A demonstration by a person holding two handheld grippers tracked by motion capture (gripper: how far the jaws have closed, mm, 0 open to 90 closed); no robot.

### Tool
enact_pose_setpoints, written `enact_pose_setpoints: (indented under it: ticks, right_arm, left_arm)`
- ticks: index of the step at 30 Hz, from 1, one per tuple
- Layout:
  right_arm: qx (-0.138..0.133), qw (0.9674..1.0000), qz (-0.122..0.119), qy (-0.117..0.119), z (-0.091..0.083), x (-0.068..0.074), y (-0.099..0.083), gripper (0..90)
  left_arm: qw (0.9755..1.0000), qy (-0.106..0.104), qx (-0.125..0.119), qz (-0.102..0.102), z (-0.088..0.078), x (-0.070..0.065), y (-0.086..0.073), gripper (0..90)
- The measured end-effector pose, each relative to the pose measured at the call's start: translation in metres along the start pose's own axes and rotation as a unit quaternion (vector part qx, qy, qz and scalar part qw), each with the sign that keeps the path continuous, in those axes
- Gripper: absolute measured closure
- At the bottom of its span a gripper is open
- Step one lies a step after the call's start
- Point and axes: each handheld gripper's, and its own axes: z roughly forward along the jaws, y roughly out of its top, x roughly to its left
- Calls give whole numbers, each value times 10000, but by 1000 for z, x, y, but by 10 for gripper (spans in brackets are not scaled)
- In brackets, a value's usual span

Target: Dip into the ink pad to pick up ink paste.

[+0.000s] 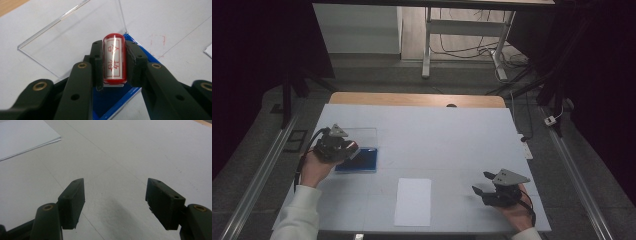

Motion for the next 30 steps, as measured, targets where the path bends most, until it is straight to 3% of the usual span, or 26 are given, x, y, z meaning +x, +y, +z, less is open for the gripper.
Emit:
enact_pose_setpoints:
  ticks: [5, 10, 30]
  right_arm:
    - [14, 10000, -7, 5, 0, 0, 0, 312]
    - [28, 10000, -9, 1, 1, 0, 0, 312]
    - [16, 10000, 6, -3, 0, -1, -1, 312]
  left_arm:
    - [10000, 15, 29, -50, 2, 2, 0, 700]
    - [9997, -103, 205, -64, 10, 3, -1, 700]
    - [9978, -176, 628, -105, 31, 7, -8, 702]
